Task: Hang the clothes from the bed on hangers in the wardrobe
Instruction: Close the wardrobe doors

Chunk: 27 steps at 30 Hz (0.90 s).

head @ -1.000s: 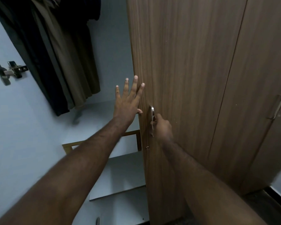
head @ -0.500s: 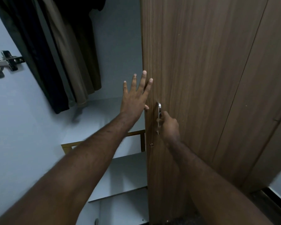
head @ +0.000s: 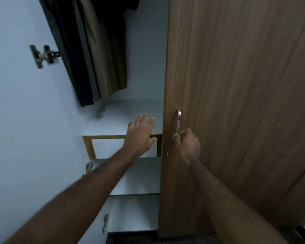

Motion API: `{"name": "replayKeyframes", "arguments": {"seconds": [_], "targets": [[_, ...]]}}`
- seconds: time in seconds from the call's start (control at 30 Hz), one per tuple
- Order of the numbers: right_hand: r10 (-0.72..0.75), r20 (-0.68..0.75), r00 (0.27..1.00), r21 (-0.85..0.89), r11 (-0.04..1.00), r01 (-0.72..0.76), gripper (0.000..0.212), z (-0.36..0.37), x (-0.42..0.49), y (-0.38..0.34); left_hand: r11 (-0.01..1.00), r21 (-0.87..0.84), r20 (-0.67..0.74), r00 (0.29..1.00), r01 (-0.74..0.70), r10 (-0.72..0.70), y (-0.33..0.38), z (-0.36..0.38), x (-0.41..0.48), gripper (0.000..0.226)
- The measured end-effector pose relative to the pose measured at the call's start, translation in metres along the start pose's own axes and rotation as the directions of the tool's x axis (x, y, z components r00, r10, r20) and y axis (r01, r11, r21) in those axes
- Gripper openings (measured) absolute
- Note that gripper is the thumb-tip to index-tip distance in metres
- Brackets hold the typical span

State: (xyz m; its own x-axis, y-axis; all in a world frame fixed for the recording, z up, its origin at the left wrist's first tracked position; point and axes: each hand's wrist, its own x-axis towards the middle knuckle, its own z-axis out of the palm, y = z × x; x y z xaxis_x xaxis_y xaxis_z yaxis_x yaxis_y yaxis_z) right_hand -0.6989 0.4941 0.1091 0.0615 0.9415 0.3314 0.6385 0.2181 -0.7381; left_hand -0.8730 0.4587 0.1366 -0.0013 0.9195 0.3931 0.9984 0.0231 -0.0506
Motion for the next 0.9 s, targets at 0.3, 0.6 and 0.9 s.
{"name": "replayKeyframes", "arguments": {"seconds": [0.3, 0.6, 0.9], "targets": [[-0.081, 0.561, 0.824, 0.002, 0.995, 0.097, 0.022, 0.078, -0.094, 0.023, 0.764, -0.281, 0.282, 0.811, 0.581, -0.513, -0.025, 0.076, -0.197, 0.053], [-0.23, 0.786, 0.574, 0.211, 0.972, 0.101, 0.016, 0.111, -0.203, -0.029, 0.418, -0.533, -0.162, 0.396, 0.736, -0.904, -0.064, 0.029, -0.337, 0.022], [-0.355, 0.79, 0.5, 0.344, 0.931, 0.118, 0.015, 0.127, -0.267, -0.114, 0.35, -0.769, -0.37, 0.073, 0.535, -0.926, -0.107, -0.007, -0.411, 0.012]]}}
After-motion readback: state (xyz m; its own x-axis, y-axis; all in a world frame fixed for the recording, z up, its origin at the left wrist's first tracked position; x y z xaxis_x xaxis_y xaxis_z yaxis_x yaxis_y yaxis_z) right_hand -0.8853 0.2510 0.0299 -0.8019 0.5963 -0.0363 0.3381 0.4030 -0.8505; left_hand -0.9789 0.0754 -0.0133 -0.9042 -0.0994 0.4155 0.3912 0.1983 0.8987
